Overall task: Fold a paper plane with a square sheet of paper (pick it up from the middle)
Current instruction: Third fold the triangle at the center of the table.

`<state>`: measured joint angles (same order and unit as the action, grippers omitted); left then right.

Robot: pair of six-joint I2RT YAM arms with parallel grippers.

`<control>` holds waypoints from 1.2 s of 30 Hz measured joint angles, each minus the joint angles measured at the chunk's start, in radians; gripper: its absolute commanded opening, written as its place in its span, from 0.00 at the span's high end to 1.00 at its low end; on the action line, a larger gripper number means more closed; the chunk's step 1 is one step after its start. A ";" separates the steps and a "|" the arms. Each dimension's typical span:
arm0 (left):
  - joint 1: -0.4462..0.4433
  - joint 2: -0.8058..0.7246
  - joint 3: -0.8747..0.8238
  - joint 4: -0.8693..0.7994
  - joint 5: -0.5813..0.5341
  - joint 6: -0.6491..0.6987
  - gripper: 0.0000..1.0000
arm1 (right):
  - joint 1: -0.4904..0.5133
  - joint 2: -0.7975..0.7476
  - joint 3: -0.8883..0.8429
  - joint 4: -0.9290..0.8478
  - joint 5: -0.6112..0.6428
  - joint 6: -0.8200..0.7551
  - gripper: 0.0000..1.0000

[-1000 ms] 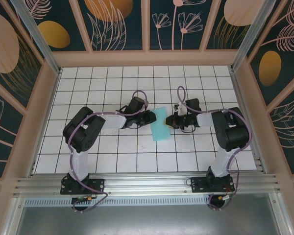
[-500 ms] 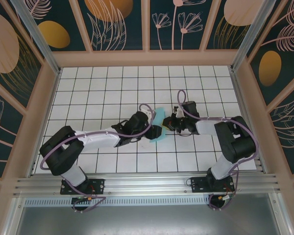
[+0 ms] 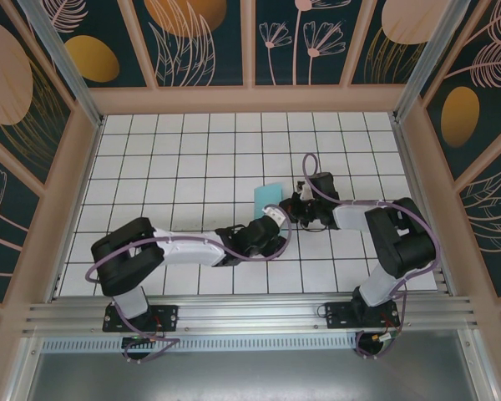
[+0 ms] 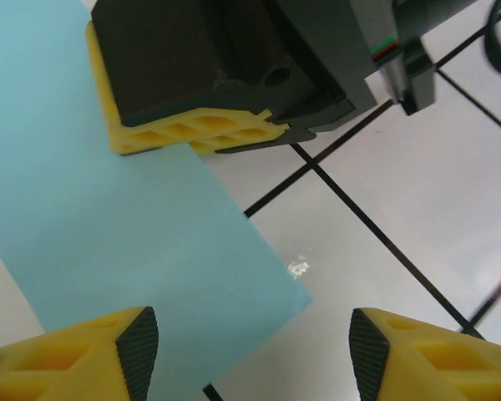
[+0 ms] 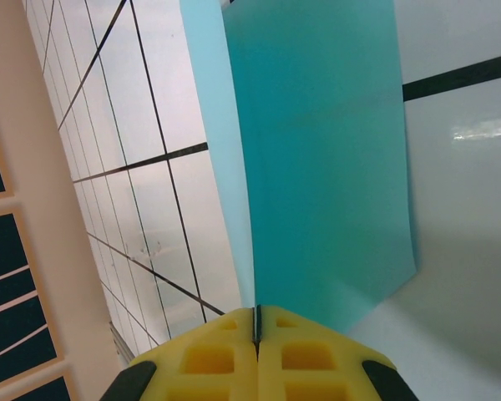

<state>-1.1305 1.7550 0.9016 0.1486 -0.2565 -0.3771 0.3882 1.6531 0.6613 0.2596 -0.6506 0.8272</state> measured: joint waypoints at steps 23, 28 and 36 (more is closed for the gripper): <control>-0.011 0.004 0.019 -0.026 -0.153 0.044 1.00 | -0.005 0.012 0.017 -0.059 0.008 -0.040 0.82; -0.011 0.003 0.019 -0.026 -0.152 0.045 1.00 | -0.026 0.001 0.028 -0.122 0.035 -0.082 0.74; -0.011 0.000 0.015 -0.026 -0.101 0.050 1.00 | -0.080 -0.069 0.099 -0.217 0.087 -0.162 0.75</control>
<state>-1.1412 1.7546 0.9165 0.1230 -0.3573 -0.3275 0.3084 1.5845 0.7601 0.0422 -0.5640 0.6655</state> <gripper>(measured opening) 0.068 0.263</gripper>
